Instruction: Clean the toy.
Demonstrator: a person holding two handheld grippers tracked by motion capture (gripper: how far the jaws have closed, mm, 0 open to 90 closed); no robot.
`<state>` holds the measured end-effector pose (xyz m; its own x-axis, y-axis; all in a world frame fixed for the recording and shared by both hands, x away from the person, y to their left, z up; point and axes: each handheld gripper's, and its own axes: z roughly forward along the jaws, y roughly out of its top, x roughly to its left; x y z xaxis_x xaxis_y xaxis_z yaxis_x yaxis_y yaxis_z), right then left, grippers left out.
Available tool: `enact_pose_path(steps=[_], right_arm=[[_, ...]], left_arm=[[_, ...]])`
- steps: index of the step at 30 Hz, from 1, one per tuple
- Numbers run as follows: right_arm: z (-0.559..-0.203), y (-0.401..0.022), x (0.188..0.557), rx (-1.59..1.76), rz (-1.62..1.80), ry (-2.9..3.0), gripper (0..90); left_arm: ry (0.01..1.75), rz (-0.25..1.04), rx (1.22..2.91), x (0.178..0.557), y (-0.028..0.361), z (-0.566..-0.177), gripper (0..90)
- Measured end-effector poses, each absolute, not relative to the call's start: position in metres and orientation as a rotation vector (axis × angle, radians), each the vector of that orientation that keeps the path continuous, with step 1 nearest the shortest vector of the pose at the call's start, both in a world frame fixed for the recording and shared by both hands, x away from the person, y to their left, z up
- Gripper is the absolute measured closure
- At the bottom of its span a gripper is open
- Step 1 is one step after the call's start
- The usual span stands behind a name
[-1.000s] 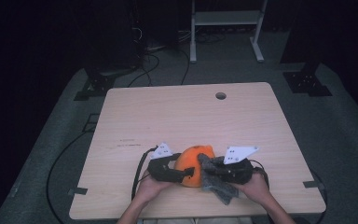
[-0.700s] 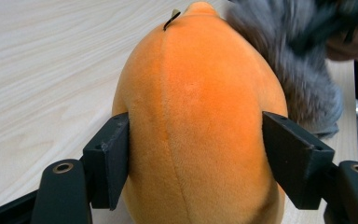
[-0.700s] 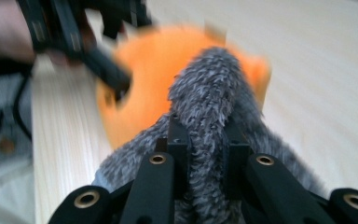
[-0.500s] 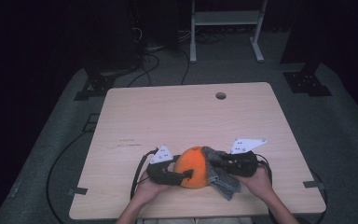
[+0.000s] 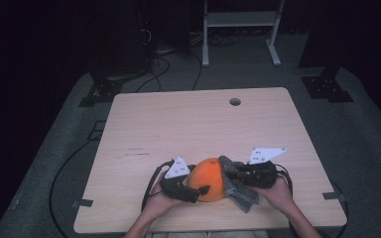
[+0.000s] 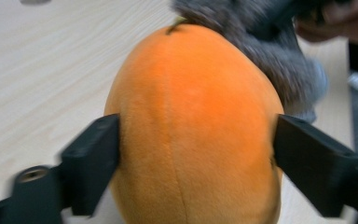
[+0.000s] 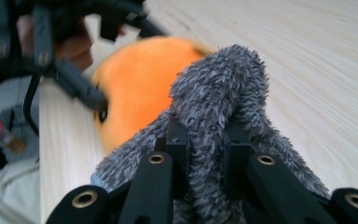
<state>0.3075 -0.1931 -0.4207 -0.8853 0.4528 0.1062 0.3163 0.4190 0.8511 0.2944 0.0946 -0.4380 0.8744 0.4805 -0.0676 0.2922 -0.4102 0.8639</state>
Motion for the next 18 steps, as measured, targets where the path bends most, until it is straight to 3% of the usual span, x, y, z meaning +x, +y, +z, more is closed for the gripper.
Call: enact_pose_path(steps=[3,7,9,10,12,15,18], right_arm=[[-0.42,-0.191,0.301,0.64,1.447,2.567,76.5],[-0.41,-0.19,0.301,0.626,1.469,2.526,76.8],[-0.401,-0.19,0.301,0.633,1.509,2.456,76.8],[-0.398,-0.191,0.302,0.634,1.522,2.428,76.8],[-0.397,-0.19,0.304,0.642,1.503,2.412,76.9],[-0.408,-0.192,0.307,0.663,1.429,2.448,77.1],[-0.411,-0.196,0.306,0.682,1.381,2.465,77.1]], left_arm=[[0.684,0.101,2.054,0.306,0.091,-0.442,6.6],[0.587,0.314,2.05,0.294,0.084,-0.435,24.1],[0.521,0.483,2.051,0.288,0.077,-0.433,27.7],[0.495,0.502,2.063,0.286,0.074,-0.432,27.7],[0.457,0.514,2.072,0.285,0.073,-0.434,26.9],[0.478,0.412,2.045,0.289,0.081,-0.436,21.3],[0.471,0.413,2.05,0.289,0.082,-0.436,24.1]])
